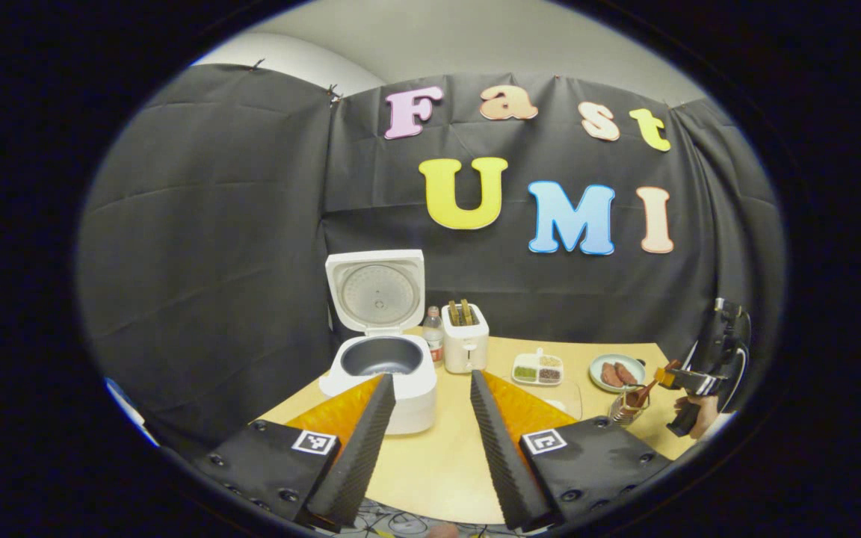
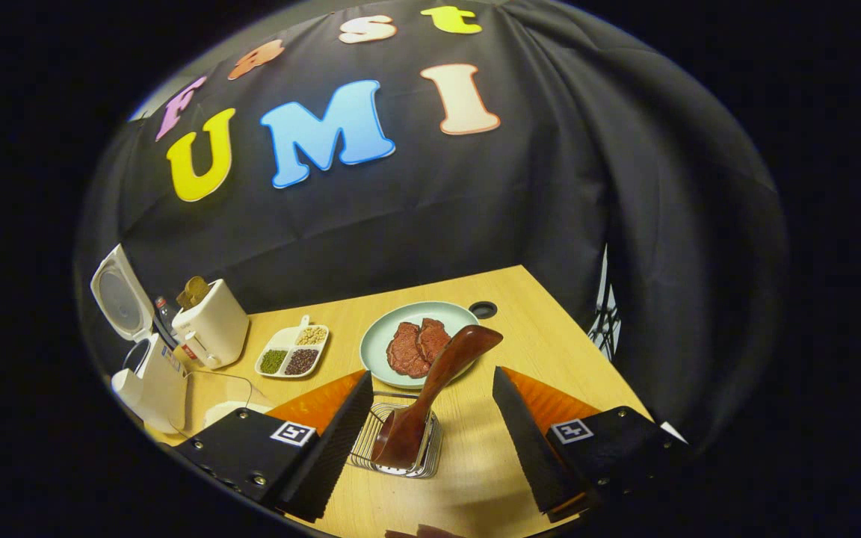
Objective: Close the left gripper, press the button to open the rice cooker; take a wooden spoon from the chopstick holder with the right hand, scoop a spoonful of rice and pour it into the rice cooker, then put the wooden spoon back into the chopstick holder.
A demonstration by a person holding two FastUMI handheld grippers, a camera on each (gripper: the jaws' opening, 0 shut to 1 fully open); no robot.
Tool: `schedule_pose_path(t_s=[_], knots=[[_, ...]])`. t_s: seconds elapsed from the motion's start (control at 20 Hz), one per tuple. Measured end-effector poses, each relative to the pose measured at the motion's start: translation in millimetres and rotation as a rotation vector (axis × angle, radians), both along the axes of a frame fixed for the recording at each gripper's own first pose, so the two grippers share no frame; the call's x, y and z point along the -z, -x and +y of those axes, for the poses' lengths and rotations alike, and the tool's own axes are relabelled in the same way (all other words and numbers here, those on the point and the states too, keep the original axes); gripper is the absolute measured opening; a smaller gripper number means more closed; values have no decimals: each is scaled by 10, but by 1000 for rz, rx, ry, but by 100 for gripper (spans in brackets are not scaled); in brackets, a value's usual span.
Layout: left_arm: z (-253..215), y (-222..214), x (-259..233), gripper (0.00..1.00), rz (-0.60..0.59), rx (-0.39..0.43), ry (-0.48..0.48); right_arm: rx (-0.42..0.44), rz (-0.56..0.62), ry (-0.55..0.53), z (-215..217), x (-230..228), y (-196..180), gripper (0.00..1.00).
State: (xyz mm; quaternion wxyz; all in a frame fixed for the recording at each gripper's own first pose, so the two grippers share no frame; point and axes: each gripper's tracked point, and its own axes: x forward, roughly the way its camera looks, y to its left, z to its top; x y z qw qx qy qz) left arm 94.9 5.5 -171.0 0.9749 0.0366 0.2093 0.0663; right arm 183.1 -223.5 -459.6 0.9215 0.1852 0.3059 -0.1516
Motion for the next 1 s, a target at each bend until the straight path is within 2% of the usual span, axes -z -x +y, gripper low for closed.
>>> schedule_pose_path(t_s=[0.1,0.25,0.35,0.4,0.5,0.55,0.6,0.65,0.75,0.8,0.85,1.0], knots=[[-11,9,7,82,13,1,-15,31,15,-49,-47,156,-113,98],[-14,45,48,86,31,-2,-17,53,25,-108,-40,322,-218,95],[-33,94,83,92,42,-2,-22,68,46,-133,-60,418,-261,84],[-42,147,80,96,44,-3,-23,77,43,-148,-56,414,-261,70],[-53,248,99,99,53,-5,-18,64,36,-188,21,453,-330,59],[-70,283,104,99,58,-7,-15,106,54,-163,-24,478,-316,57],[-87,286,115,100,61,-7,-12,109,48,-167,-48,431,-321,19],[-97,294,108,98,61,-7,-12,94,36,-214,30,434,-354,24],[-74,310,75,99,54,-9,-17,104,42,-241,124,374,-359,24],[-61,338,81,98,52,-11,-17,97,37,-255,140,359,-365,15],[-43,361,84,96,51,-16,-15,91,35,-266,179,324,-356,15],[32,440,71,100,44,-25,-6,98,20,-267,165,186,-291,16]])
